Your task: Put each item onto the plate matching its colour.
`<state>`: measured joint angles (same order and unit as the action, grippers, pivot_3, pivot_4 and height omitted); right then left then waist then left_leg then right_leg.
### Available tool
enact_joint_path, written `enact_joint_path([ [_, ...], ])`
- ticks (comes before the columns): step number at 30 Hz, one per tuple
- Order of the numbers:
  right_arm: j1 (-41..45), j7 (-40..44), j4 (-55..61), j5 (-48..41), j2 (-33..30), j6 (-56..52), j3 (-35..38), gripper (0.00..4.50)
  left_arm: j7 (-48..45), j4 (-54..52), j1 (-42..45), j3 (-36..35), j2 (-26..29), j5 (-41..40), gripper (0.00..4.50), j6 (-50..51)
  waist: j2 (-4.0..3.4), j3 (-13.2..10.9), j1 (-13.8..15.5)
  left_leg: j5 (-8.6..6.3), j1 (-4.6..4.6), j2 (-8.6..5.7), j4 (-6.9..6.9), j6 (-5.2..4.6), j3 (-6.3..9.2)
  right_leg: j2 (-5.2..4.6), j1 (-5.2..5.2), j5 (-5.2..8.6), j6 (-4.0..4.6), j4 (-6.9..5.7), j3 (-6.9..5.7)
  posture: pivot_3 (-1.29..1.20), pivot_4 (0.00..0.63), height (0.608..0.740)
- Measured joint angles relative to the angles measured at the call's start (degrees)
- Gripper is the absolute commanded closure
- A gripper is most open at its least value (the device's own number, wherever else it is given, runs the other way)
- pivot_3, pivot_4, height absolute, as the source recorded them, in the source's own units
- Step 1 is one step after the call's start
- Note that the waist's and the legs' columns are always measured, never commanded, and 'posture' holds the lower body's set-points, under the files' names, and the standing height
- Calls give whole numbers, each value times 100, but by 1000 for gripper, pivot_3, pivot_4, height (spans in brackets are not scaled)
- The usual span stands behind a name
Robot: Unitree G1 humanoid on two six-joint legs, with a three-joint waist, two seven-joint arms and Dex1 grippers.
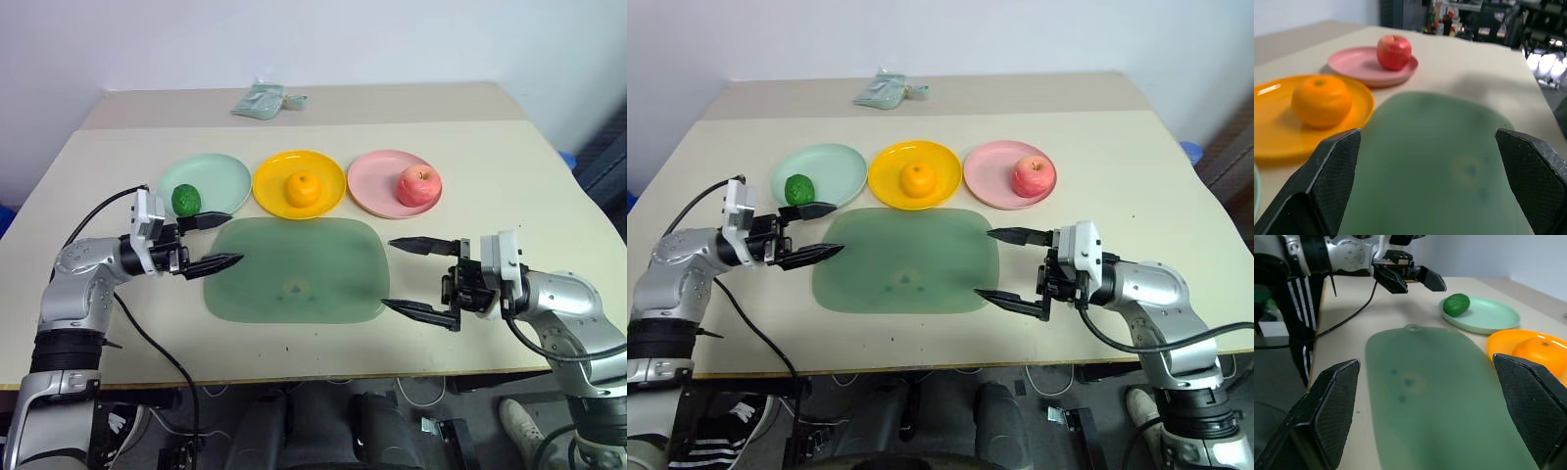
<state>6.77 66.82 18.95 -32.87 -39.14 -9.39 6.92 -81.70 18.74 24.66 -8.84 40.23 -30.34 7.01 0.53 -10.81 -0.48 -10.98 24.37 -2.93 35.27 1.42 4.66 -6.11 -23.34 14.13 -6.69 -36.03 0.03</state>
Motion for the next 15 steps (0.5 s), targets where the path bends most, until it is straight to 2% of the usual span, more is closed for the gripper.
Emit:
enact_joint_path([
  [7,-192,-10,52,26,0,197,16,62,-368,539,132,-23,85,101,0,-357,1,0,1,0,5,-5,-4,-1,0,-18,-3,1,-1,3,-7,0,150,740],
  [15,-435,-129,128,62,0,258,23,62,-565,538,155,-34,94,101,0,-378,1,0,-6,0,4,-5,-1,-1,0,-20,-2,1,-1,0,-8,0,150,740],
])
